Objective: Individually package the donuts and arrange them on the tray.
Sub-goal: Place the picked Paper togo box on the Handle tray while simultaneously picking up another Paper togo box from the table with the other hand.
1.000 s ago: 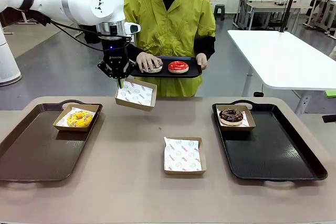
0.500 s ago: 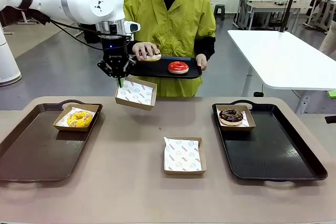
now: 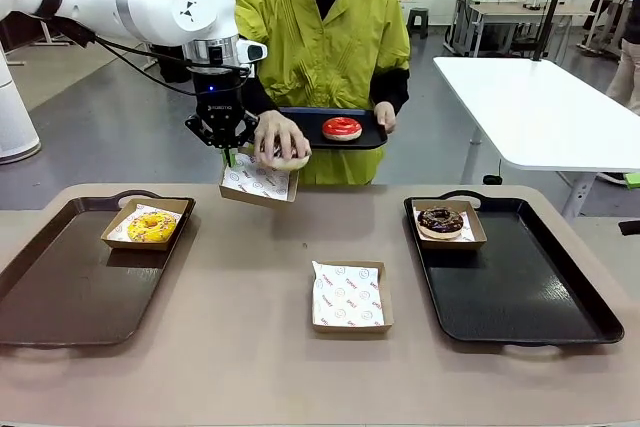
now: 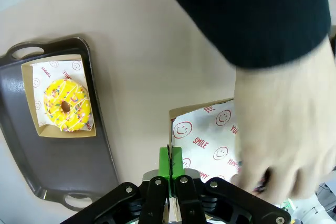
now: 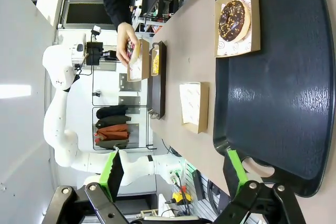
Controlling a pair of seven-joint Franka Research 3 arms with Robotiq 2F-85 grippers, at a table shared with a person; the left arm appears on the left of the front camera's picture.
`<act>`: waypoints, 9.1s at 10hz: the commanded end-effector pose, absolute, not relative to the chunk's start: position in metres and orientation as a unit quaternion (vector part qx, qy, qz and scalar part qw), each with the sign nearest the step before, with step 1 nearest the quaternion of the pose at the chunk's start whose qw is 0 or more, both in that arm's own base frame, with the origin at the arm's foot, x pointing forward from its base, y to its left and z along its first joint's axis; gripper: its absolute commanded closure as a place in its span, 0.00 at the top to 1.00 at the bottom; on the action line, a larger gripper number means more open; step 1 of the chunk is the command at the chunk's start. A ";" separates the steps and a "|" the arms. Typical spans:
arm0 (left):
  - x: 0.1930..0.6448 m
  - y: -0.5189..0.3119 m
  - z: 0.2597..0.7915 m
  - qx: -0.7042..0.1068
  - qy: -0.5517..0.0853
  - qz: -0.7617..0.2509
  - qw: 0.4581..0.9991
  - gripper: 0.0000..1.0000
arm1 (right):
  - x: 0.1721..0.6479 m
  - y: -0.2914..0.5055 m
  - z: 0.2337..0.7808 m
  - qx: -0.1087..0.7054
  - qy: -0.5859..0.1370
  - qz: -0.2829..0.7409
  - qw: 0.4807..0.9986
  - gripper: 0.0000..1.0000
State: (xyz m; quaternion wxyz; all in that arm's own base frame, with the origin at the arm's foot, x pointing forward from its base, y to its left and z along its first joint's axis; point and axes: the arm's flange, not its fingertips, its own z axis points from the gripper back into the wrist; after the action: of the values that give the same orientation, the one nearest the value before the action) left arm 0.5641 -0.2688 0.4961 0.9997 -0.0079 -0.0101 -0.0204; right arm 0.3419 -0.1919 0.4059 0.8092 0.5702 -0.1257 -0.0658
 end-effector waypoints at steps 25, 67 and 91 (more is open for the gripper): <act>0.452 -0.051 0.516 -0.014 -0.012 0.021 1.000 0.01 | 0.404 0.142 0.465 0.250 -0.041 0.003 0.967 1.00; 0.442 0.061 0.382 0.011 0.019 0.009 1.000 1.00 | 0.391 0.265 0.313 0.044 0.006 -0.013 0.999 0.00; 0.374 0.292 0.449 -0.575 -0.009 0.103 0.811 1.00 | 0.594 0.297 0.529 0.027 -0.022 -0.020 0.999 0.00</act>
State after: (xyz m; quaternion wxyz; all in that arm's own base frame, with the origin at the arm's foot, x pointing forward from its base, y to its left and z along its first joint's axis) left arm 0.3800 0.2933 0.4465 0.8149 -0.5690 0.0174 0.1089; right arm 0.5830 0.2884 0.5248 0.9989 0.0393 -0.0241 0.0076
